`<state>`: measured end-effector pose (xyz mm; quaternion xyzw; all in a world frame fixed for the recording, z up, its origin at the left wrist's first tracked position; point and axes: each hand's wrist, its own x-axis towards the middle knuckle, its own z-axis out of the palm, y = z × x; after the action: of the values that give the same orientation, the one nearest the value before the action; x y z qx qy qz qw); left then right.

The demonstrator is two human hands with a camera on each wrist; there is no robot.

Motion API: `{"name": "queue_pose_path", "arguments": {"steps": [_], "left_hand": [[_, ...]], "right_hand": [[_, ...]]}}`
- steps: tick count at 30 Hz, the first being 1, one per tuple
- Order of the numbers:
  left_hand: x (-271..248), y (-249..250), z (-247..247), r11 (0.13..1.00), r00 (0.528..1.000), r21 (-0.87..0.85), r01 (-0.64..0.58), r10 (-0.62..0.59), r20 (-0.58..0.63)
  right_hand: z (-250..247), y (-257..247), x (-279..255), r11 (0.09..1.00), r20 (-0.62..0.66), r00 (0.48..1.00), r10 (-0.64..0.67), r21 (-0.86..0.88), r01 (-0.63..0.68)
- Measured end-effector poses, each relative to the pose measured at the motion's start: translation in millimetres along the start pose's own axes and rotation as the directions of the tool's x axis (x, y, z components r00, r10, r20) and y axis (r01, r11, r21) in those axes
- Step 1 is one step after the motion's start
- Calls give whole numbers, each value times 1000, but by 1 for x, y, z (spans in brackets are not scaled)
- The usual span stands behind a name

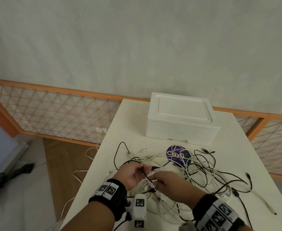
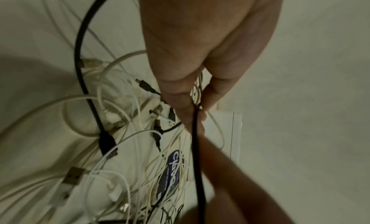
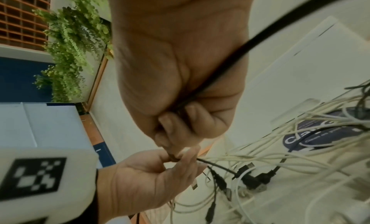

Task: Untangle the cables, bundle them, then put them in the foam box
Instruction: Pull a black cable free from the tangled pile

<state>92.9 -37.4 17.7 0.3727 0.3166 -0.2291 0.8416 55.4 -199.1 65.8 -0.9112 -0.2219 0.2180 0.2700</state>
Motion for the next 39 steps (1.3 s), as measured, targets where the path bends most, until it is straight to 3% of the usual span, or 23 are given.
{"name": "queue_pose_path", "arguments": {"steps": [9,13,17,23,26,30,32,34,36,39], "left_hand": [[9,-1,-1,999,1000,37,-20,21,-22],[7,3,-5,997,998,60,-38,41,-37],[5,10,-11,973,989,190,-133,143,-39],[-3,19,-5,918,923,136,-372,381,-48],[-7,25,-1,898,901,105,-427,432,-30],[-10,17,2,959,962,103,-265,256,93],[-13,8,6,981,968,64,-183,169,184],[-17,5,14,984,963,38,-172,160,216],[-23,11,18,974,960,0,-225,222,170],[-23,40,5,937,946,-141,-321,324,0]], "right_hand": [[-23,28,-38,970,19,999,51,239,-54],[-23,43,-44,940,-156,968,196,311,-140],[-21,56,-39,954,-322,910,262,227,-194],[-17,48,-21,964,-294,922,251,157,-212],[-15,39,-15,972,-292,931,217,154,-178],[-13,26,-11,979,-322,932,168,166,-119],[-14,22,-9,980,-344,929,133,186,-71],[-14,20,-7,982,-333,937,105,184,-45],[-16,22,-8,983,-290,953,89,183,-36],[-17,39,-19,983,-210,971,114,165,-80]]}}
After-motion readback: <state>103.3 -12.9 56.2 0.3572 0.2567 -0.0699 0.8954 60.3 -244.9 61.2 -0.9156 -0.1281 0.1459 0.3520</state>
